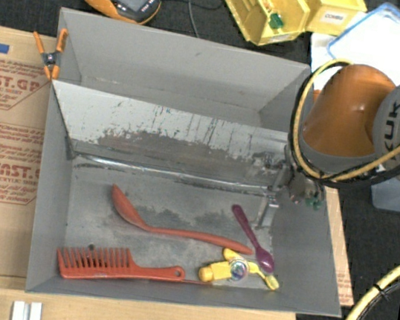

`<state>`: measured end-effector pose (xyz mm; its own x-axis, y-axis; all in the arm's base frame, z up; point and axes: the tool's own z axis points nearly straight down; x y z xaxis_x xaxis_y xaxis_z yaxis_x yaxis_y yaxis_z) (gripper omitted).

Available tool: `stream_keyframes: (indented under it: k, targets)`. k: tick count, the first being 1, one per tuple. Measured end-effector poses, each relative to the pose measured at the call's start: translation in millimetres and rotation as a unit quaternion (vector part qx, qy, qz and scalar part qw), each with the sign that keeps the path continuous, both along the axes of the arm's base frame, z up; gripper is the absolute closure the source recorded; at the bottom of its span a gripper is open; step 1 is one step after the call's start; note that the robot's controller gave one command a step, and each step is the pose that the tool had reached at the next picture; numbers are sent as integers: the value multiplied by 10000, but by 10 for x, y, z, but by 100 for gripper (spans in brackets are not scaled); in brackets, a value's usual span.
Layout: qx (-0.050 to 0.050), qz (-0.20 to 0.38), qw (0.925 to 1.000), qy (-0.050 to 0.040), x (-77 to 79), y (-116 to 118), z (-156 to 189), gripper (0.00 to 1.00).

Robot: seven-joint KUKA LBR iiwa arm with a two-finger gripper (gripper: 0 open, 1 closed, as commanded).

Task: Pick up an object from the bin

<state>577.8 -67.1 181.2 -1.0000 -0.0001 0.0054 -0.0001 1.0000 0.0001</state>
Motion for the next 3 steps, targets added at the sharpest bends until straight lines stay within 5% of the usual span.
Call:
stream_keyframes:
  k: [1, 2, 3]
  targets:
    - [-4, 5, 10000, -39, 17, 4, 48, 0]
    - [11, -487, 9988, -10, -255, 635, -1150, 0]
    - [-9, -889, 9960, -108, -293, 769, -605, 0]
